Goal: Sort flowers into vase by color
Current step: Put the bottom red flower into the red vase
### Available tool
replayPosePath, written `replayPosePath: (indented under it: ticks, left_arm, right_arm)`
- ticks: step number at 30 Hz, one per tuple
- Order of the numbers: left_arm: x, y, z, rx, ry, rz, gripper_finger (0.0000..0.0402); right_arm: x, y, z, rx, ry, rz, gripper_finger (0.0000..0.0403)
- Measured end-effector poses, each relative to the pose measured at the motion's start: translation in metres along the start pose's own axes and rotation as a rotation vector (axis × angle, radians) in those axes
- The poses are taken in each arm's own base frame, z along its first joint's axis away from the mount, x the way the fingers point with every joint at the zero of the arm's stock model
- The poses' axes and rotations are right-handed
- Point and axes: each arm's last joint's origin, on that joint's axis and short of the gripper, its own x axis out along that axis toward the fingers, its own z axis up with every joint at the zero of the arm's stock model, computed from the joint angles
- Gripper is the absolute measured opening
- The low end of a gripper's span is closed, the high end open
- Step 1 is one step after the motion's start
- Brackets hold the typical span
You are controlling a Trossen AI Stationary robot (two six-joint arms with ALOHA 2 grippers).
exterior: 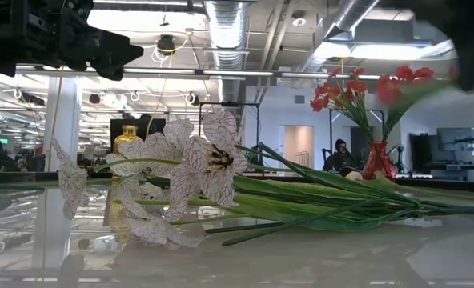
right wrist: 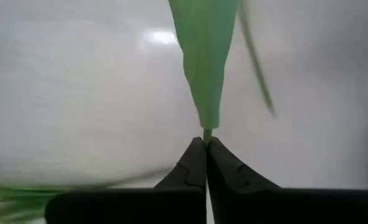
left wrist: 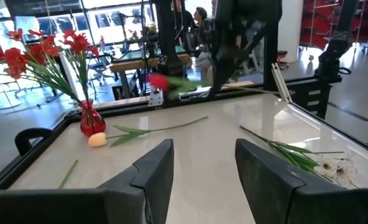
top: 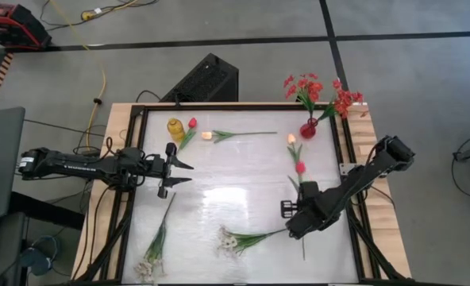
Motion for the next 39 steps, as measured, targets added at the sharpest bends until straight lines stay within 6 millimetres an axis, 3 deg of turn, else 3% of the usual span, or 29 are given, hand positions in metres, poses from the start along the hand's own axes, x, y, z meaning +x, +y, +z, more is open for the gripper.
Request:
replayPosePath:
  ticks: [6,12,16,19,25,29,34,39]
  left_arm:
    - [0.0,0.0,0.0,0.0,-0.004,0.001,0.0162]
    - [0.0,0.0,0.001,-0.011,-0.005,0.001,0.0162]
    - [0.0,0.0,0.001,-0.013,-0.006,0.0,0.0162]
    - [0.0,0.0,0.001,-0.012,-0.015,0.001,0.0162]
    - [0.0,0.0,0.002,-0.011,-0.019,0.001,0.0162]
    - [0.0,0.0,0.003,-0.009,-0.032,0.003,0.0162]
    - [0.0,0.001,0.003,-0.005,-0.032,0.012,0.0162]
    - [0.0,0.001,0.003,-0.037,-0.031,0.011,0.0162]
  right_arm:
    - [-0.024,0.02,0.023,-0.295,-0.492,0.24,0.0021]
    - [-0.022,0.024,0.061,-0.406,-0.891,0.127,0.0019]
    - [-0.018,0.018,0.092,-0.411,-0.941,-0.015,0.0019]
    - [-0.017,0.002,0.114,-0.398,-1.014,-0.059,0.0019]
    - [-0.01,-0.055,0.147,-0.256,-1.147,-0.074,0.0019]
    - [-0.005,-0.083,0.157,-0.139,-1.22,-0.031,0.0019]
    - [0.003,-0.093,0.163,-0.049,-1.292,-0.018,0.0019]
    - [0.013,-0.093,0.175,-0.02,-1.3,-0.128,0.0019]
